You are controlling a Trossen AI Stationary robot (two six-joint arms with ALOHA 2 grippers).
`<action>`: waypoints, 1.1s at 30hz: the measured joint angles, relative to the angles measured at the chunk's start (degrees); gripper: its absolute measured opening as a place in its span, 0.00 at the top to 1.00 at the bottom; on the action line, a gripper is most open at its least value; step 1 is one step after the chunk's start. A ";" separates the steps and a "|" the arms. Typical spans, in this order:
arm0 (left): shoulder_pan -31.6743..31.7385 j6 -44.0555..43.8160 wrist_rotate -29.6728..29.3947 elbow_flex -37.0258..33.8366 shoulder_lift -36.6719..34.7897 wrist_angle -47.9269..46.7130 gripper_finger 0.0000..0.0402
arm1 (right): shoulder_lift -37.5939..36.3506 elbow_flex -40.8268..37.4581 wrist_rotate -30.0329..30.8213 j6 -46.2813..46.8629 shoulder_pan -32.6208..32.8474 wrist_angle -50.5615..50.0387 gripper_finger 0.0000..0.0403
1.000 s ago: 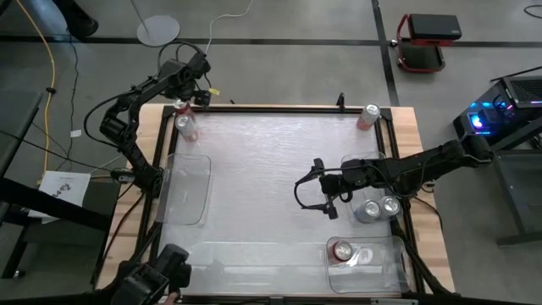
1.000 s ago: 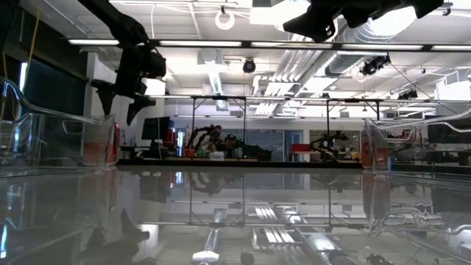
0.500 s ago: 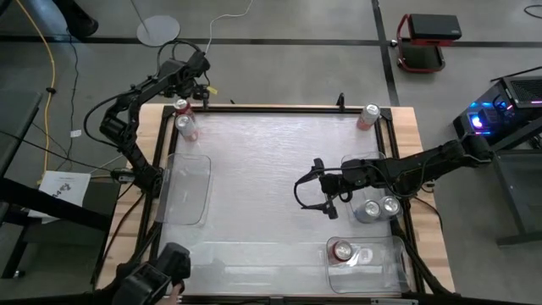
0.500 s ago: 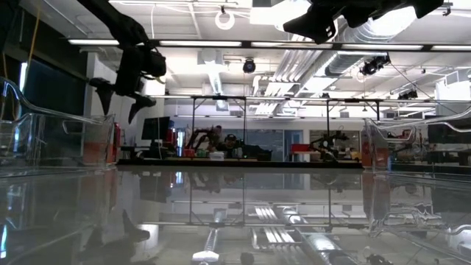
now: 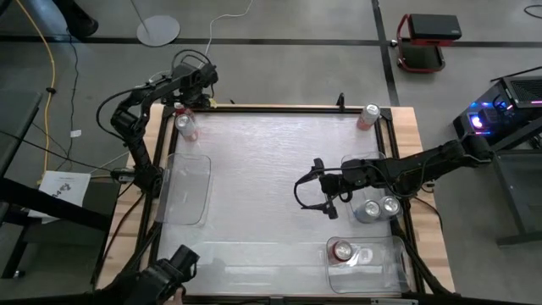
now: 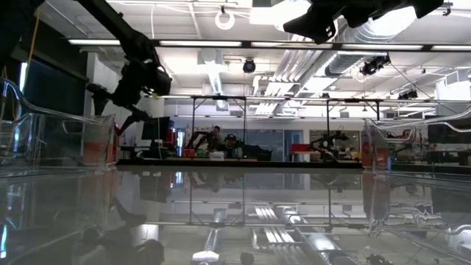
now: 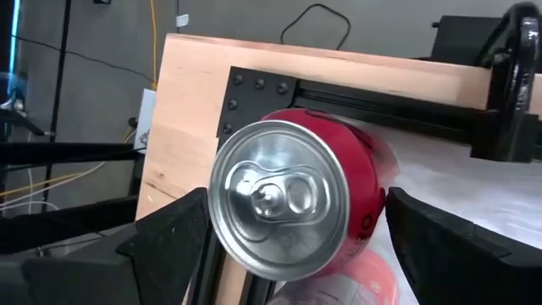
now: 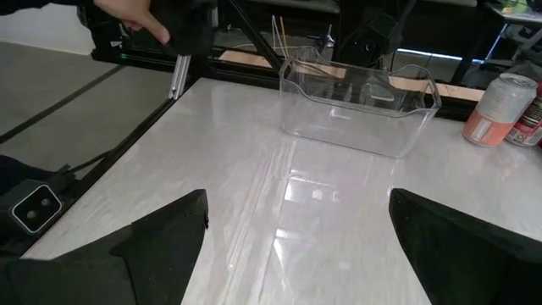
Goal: Sort soda cans
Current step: Put the red-black soda can into the bottom transparent bin
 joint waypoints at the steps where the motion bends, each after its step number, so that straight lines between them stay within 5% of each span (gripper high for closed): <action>1: 0.01 -0.01 -0.11 0.00 0.17 -0.01 0.16 | 0.00 0.00 -0.18 0.00 0.06 -0.01 0.10; 13: 1.58 3.36 7.65 0.02 0.02 2.75 0.16 | 0.00 0.00 -0.40 -0.17 0.43 -0.03 0.10; 33: 1.79 5.89 7.38 0.02 0.05 5.89 0.16 | 0.00 0.00 -0.40 0.00 0.43 0.16 0.10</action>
